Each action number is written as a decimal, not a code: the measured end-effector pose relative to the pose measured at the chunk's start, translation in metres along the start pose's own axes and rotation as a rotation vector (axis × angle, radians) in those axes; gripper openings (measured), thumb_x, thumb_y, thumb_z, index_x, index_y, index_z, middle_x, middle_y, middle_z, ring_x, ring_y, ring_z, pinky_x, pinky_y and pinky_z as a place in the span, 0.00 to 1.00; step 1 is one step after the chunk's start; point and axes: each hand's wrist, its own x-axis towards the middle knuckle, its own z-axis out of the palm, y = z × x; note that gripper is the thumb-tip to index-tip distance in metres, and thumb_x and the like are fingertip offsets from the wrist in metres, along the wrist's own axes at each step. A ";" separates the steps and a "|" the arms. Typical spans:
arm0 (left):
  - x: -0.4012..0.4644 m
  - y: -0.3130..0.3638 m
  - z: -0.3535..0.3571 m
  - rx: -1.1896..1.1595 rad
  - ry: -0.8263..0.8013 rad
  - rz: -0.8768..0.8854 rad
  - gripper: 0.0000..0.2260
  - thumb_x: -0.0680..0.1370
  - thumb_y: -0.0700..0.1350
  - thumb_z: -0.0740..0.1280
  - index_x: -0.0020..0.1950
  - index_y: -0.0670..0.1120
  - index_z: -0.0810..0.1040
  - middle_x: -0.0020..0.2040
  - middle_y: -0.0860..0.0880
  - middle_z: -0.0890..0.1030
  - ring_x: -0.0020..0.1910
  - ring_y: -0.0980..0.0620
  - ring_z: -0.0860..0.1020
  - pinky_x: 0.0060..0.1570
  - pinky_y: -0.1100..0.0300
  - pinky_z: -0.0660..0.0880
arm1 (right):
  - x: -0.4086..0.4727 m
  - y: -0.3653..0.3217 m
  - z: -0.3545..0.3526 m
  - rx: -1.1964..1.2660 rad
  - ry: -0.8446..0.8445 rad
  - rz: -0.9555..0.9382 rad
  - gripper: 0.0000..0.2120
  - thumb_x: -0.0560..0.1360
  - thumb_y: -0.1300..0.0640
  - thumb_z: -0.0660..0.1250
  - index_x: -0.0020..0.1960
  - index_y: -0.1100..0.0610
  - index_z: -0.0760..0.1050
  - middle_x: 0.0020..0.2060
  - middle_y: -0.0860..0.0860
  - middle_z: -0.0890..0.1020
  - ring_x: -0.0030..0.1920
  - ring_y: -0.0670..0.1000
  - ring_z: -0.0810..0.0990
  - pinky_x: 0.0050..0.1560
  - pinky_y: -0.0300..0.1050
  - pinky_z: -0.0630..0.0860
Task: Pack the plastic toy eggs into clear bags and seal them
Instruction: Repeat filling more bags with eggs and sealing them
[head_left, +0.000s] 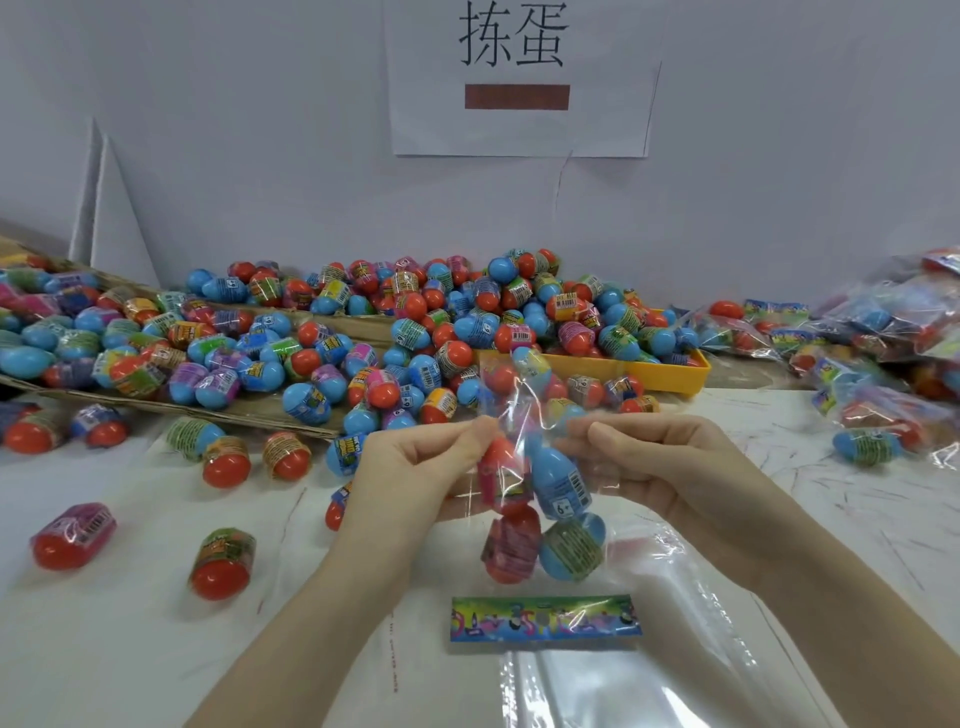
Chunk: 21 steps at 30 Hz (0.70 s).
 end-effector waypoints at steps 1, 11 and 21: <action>-0.001 -0.001 0.001 0.037 0.042 0.038 0.05 0.70 0.44 0.68 0.38 0.47 0.84 0.35 0.47 0.85 0.32 0.52 0.83 0.29 0.66 0.76 | 0.000 0.001 0.000 0.002 0.000 0.007 0.11 0.64 0.55 0.67 0.42 0.56 0.84 0.43 0.55 0.85 0.42 0.49 0.84 0.37 0.35 0.77; 0.002 -0.013 0.002 0.443 0.253 0.279 0.09 0.75 0.44 0.68 0.34 0.49 0.81 0.32 0.50 0.82 0.32 0.52 0.80 0.34 0.58 0.79 | 0.004 0.008 -0.003 -0.010 -0.017 0.047 0.09 0.62 0.55 0.68 0.40 0.54 0.84 0.43 0.54 0.85 0.42 0.48 0.84 0.40 0.37 0.79; 0.000 0.001 -0.001 0.235 0.126 0.223 0.09 0.76 0.39 0.64 0.36 0.46 0.78 0.25 0.57 0.80 0.25 0.63 0.77 0.23 0.74 0.70 | 0.007 0.009 -0.009 0.058 -0.023 0.063 0.12 0.58 0.59 0.70 0.41 0.57 0.84 0.40 0.57 0.85 0.39 0.52 0.84 0.35 0.39 0.79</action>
